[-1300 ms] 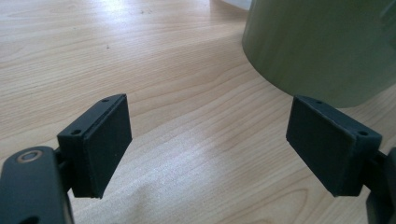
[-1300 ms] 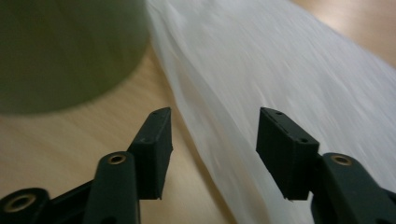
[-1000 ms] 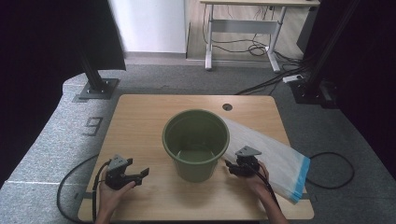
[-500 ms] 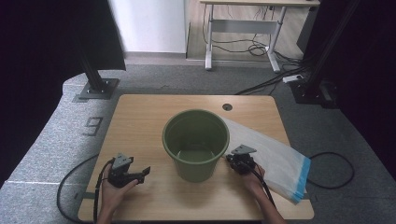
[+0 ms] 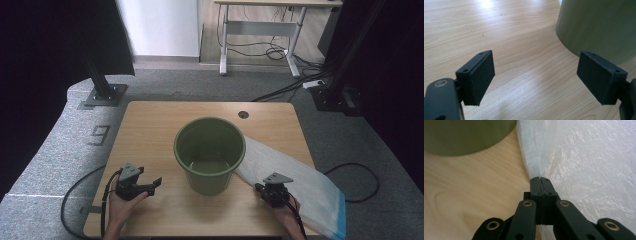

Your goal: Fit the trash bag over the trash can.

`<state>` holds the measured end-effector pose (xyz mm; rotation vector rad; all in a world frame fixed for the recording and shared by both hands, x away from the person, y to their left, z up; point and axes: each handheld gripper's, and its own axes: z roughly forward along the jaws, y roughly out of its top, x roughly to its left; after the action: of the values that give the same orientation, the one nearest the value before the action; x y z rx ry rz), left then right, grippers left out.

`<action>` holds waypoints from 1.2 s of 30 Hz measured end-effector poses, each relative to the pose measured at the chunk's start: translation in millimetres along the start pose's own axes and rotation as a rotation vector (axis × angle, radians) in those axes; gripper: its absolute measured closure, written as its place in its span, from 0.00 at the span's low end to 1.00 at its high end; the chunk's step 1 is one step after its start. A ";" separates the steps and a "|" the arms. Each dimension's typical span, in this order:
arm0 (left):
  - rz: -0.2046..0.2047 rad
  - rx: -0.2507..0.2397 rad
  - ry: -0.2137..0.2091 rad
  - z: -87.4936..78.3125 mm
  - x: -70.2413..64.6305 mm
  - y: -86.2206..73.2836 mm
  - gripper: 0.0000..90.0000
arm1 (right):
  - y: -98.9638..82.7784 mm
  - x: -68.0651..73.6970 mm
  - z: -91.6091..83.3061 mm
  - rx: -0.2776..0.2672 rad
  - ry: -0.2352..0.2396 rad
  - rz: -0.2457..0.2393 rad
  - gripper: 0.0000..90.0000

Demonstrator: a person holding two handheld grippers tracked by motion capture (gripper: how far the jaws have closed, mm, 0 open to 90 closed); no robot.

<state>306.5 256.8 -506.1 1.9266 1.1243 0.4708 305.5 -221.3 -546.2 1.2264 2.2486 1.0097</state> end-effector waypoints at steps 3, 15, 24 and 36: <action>-0.001 0.008 0.000 1.7 0.9 -1.1 0.16 | -1.2 -0.2 -5.5 -0.015 0.004 -0.007 0.91; 0.001 0.022 -0.001 7.0 0.7 -1.5 0.16 | 38.6 7.6 26.0 -0.089 0.002 -0.048 0.44; 0.003 0.023 0.002 6.0 0.8 -2.6 0.17 | 47.8 4.1 51.5 -0.058 0.026 -0.049 0.51; 0.004 0.021 0.004 4.3 -0.3 -3.2 0.17 | 46.5 1.3 52.0 -0.073 -0.008 -0.050 0.98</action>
<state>307.5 255.3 -511.1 1.9476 1.1322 0.4674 363.4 -182.3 -546.2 1.1361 2.2047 1.0558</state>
